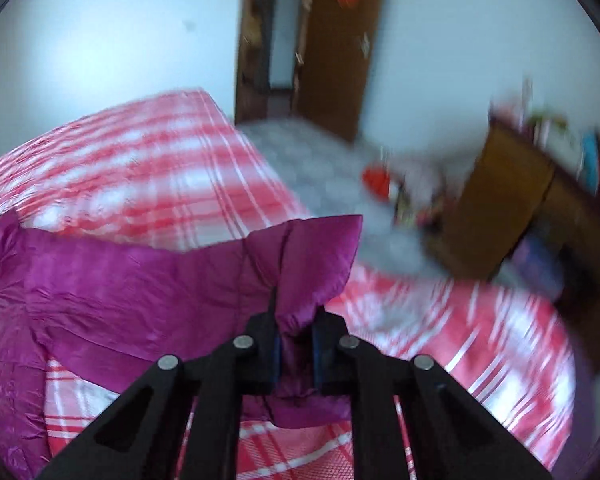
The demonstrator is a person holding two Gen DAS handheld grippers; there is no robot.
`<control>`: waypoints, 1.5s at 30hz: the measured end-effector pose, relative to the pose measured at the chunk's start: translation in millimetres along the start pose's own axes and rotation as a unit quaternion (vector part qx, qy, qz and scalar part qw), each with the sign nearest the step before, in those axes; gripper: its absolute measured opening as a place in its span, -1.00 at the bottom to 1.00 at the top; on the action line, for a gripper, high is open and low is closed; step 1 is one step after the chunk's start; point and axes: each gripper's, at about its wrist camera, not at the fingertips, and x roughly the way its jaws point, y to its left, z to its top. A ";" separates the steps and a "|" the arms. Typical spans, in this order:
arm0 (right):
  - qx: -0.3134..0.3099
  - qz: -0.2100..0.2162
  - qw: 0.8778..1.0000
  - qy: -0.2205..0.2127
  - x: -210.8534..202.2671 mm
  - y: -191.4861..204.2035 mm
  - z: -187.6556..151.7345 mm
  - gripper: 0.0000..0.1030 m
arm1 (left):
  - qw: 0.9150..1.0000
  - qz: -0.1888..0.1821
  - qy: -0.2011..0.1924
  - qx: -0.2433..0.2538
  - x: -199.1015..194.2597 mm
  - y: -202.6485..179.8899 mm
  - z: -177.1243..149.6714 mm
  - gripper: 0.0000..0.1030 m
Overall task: Fold large clothes
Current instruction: 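Fold the held sleeve across the jacket body and open the right gripper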
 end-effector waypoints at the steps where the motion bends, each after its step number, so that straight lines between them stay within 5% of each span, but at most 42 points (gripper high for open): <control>1: -0.018 -0.003 1.000 -0.022 -15.5 12.5 9.7 -0.74 | 1.000 -0.002 -0.002 -0.003 -1.8 2.1 0.0 0.98; 10: -0.135 0.033 0.981 -0.134 -104.5 123.0 49.8 -0.74 | 0.999 -0.010 -0.010 -0.034 -11.8 29.1 0.5 0.98; 20: -0.258 0.097 0.947 -0.166 -145.7 246.8 28.6 -0.74 | 0.998 -0.004 -0.018 -0.056 -13.7 56.2 -3.9 0.98; 35: -0.353 0.161 0.912 -0.131 -127.6 371.1 -30.8 -0.74 | 0.998 0.011 -0.016 -0.067 -11.9 80.6 -4.2 0.98; 45: -0.330 0.220 0.915 -0.074 -87.2 422.2 -68.4 -0.73 | 0.998 0.037 -0.018 -0.053 -15.4 89.6 -0.5 0.98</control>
